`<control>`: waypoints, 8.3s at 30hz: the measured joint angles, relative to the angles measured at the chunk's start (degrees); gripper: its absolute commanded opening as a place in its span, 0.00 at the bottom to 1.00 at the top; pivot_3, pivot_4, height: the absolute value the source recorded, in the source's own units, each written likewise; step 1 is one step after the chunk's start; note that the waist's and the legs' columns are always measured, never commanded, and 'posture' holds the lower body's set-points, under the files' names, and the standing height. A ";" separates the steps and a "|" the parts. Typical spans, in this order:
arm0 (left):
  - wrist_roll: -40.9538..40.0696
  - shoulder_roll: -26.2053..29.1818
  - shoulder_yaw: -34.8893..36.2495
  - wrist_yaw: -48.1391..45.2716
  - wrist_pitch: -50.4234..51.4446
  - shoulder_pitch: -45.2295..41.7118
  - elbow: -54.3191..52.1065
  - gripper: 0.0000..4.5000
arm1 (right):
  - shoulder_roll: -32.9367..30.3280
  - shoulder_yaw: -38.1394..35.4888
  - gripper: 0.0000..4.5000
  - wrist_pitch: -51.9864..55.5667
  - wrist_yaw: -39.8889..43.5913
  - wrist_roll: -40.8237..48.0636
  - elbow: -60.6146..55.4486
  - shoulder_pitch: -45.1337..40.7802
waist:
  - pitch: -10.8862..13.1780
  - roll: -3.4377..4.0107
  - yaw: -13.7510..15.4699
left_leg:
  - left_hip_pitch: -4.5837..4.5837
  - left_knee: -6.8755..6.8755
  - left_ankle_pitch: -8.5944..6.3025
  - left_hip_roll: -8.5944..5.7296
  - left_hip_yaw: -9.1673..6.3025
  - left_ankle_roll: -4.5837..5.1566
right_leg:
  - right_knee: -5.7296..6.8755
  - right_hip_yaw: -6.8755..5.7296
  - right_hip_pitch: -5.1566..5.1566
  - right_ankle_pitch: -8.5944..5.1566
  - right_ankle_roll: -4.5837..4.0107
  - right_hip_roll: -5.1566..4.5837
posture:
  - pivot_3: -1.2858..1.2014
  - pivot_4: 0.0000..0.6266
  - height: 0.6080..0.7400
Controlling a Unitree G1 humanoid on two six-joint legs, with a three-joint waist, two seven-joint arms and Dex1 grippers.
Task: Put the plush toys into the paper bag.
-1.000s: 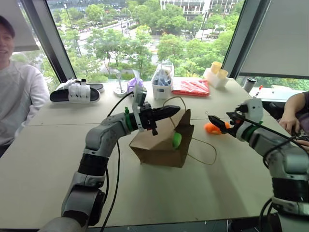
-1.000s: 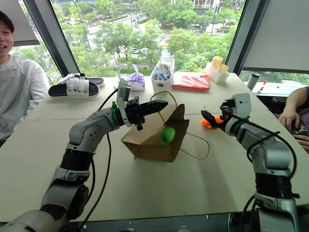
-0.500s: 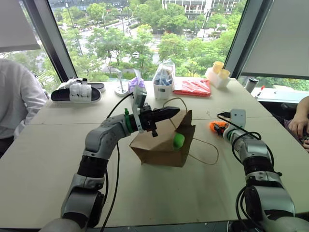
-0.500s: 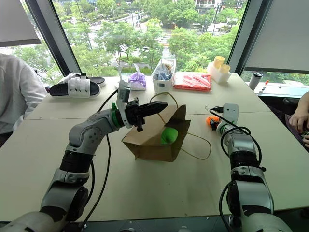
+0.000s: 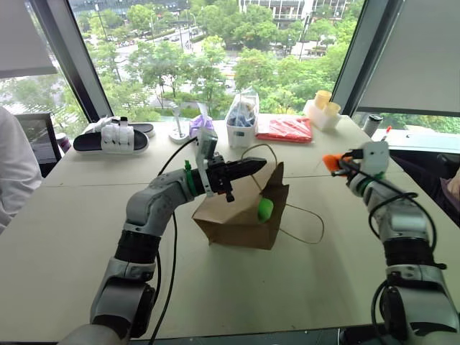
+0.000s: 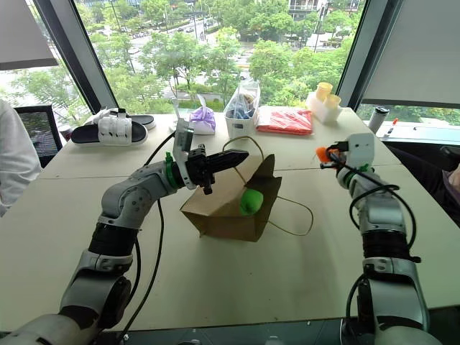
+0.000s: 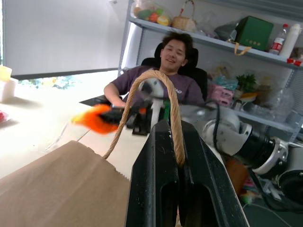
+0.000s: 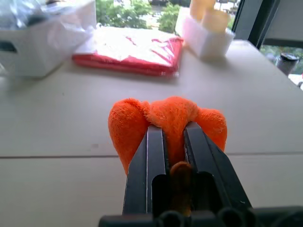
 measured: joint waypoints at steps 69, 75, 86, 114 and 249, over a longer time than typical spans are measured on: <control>-8.13 -0.97 3.59 -0.91 8.06 -1.70 1.44 0.00 | -4.18 11.77 0.01 19.48 14.21 35.98 -20.64 13.75 | 0.01 -0.03 0.41 | -0.05 0.20 -0.13 0.00 -0.09 0.22 | 0.00 -0.04 0.08 -0.01 0.01 0.04 | 0.52 0.24 1.00; -9.49 -0.75 3.90 -0.42 9.41 -1.65 -0.19 0.00 | 0.05 18.90 0.20 12.78 20.40 24.49 -12.98 6.44 | 0.01 -0.03 0.24 | -0.02 0.14 -0.08 0.01 -0.09 0.15 | 0.01 -0.04 0.05 -0.01 0.01 0.04 | 0.52 0.24 1.00; -15.27 -3.16 11.41 7.10 10.78 -3.56 2.58 0.00 | 3.57 19.61 0.99 9.79 23.58 17.52 -13.45 5.35 | 0.02 -0.04 0.33 | -0.04 0.15 -0.03 0.00 -0.20 0.04 | 0.01 -0.05 0.05 0.00 0.00 0.04 | 0.52 0.24 1.00; -15.26 -4.74 12.28 9.05 10.16 -3.38 4.46 0.00 | 4.55 -27.04 0.99 26.61 0.19 50.67 -32.52 32.71 | 0.01 -0.05 1.74 | 0.02 0.10 -0.17 0.00 -0.14 0.28 | -0.03 -0.03 0.17 -0.01 -0.01 0.01 | 0.52 0.24 1.00; 11.53 5.24 -16.10 16.81 4.08 23.00 -25.32 0.40 | 2.64 10.84 0.00 24.19 8.22 55.63 -38.56 28.38 | 0.00 -0.18 1.79 | 0.01 -0.05 -0.20 0.02 -0.19 0.34 | -0.16 -0.02 0.13 -0.01 -0.07 -0.04 | 0.52 0.24 1.00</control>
